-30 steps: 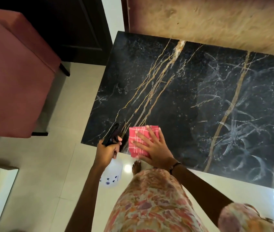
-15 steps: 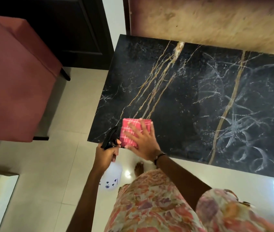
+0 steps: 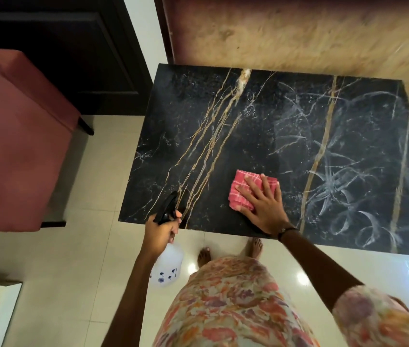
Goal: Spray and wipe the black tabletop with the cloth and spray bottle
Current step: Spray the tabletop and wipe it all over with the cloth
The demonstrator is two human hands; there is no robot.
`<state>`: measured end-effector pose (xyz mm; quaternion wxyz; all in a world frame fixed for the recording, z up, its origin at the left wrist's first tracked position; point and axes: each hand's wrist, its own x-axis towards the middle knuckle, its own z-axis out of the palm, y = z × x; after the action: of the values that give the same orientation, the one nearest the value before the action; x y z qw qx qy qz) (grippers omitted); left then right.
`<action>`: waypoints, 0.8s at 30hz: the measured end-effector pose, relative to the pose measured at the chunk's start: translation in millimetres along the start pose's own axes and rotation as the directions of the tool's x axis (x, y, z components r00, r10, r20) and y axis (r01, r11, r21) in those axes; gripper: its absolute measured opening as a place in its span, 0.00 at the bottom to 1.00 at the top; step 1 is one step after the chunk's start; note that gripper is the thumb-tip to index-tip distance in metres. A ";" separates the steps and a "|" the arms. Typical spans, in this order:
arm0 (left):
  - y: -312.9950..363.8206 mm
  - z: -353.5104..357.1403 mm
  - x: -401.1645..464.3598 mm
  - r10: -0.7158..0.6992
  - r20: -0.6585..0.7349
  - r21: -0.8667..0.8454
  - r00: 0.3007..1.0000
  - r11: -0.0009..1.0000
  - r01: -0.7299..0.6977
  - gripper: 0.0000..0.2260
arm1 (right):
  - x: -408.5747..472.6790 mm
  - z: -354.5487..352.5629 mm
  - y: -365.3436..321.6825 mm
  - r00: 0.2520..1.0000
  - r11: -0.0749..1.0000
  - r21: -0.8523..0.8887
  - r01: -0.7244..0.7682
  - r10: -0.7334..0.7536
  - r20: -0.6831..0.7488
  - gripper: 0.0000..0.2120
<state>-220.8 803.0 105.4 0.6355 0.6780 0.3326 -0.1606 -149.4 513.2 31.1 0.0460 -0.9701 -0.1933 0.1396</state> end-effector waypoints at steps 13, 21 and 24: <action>33.5 112.8 -10.0 -0.013 0.029 -0.005 0.999 1.000 0.013 0.15 | -77.5 15.9 85.7 0.942 0.939 -0.097 0.331 -0.334 -0.022 0.28; 39.3 171.3 -16.8 -0.019 0.068 0.034 0.997 0.999 0.017 0.13 | -23.3 3.0 61.4 0.985 0.986 -0.005 0.169 -0.169 0.048 0.26; 40.1 186.3 -14.9 0.000 0.072 0.038 0.997 0.999 -0.003 0.13 | -52.6 14.9 73.6 0.931 0.931 -0.039 0.362 -0.359 0.061 0.25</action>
<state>-167.2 620.1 119.0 0.6341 0.6841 0.3060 -0.1907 -173.7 425.5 19.6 0.0418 -0.9149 -0.3727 0.1493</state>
